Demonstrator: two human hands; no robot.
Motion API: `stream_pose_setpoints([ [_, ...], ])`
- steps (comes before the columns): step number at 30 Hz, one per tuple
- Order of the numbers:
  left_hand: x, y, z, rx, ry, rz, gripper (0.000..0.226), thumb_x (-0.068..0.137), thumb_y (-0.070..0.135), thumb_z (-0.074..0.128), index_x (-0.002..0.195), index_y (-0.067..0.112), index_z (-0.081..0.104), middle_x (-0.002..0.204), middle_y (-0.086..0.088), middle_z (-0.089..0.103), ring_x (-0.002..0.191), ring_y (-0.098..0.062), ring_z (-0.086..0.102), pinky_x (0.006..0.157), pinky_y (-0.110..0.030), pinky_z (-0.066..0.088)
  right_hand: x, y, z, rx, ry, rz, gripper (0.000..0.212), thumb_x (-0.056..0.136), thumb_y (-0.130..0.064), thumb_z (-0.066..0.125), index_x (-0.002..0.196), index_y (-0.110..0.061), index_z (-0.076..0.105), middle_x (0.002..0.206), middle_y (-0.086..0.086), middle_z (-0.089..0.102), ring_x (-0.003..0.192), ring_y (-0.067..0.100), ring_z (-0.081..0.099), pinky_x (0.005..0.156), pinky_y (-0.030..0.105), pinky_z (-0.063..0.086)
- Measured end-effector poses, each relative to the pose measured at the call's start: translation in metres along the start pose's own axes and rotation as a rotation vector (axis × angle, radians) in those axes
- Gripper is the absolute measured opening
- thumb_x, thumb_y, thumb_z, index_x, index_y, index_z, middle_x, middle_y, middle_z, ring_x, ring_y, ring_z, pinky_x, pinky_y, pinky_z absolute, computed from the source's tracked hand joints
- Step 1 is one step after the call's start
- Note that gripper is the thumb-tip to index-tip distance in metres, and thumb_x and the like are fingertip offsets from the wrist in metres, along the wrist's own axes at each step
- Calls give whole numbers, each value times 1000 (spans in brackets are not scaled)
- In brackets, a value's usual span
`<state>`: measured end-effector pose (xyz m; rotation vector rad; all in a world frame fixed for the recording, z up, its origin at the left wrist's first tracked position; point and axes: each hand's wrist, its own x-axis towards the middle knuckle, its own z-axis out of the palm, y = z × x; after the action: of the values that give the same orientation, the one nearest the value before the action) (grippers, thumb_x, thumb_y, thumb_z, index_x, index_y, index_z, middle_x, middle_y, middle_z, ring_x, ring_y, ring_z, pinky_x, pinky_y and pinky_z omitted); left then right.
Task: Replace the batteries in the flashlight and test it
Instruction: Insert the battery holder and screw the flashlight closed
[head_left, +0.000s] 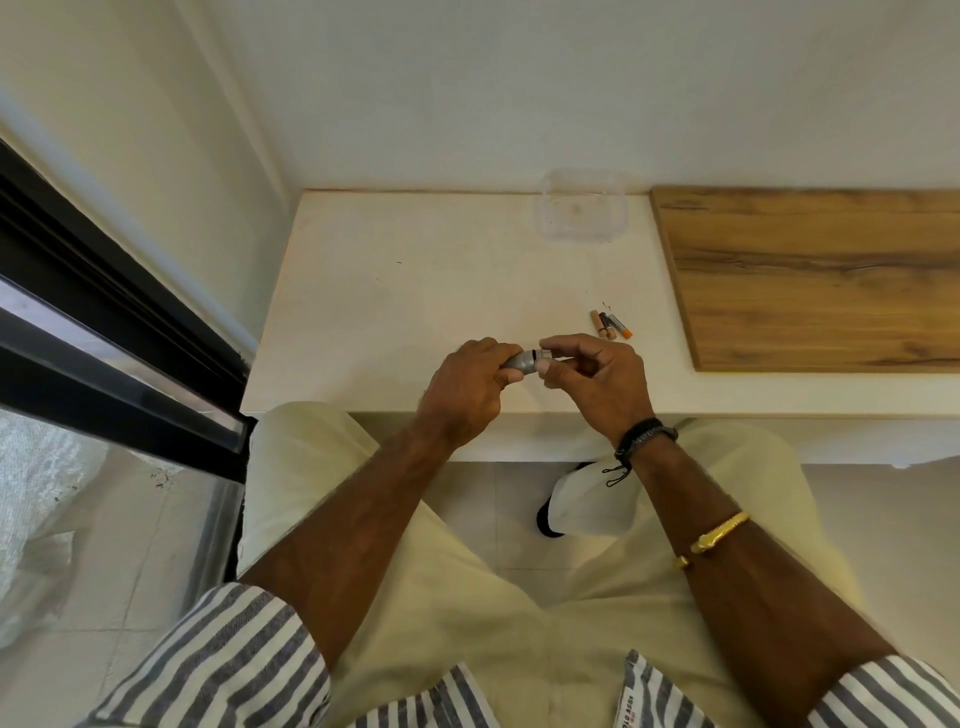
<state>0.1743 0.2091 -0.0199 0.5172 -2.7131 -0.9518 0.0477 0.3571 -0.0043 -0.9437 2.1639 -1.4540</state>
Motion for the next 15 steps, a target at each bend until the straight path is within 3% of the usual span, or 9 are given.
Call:
stream_pose_setpoints([
  [4,-1,0,0,14,-27,8,24,102,28,46,116,17,63,97,-4,65,85,-20,53,76,-40,48,-1,0,-2,-25,-15,-58,27,82,-11,83,109,-12,78,98,3,77,86,19,74,83,32,62],
  [8,0,-1,0,12,-31,3,24,102,28,46,115,18,64,96,-4,65,84,-21,53,76,-43,48,-1,-1,-1,-23,-45,-116,27,79,-1,83,104,-9,78,104,3,76,96,15,73,86,24,60],
  [15,-2,-1,-5,58,-8,71,22,98,22,54,116,17,65,98,-3,66,86,-19,52,76,-39,47,-1,5,-2,-30,-70,-49,27,84,-23,82,108,-12,77,87,1,78,73,13,74,71,23,62],
])
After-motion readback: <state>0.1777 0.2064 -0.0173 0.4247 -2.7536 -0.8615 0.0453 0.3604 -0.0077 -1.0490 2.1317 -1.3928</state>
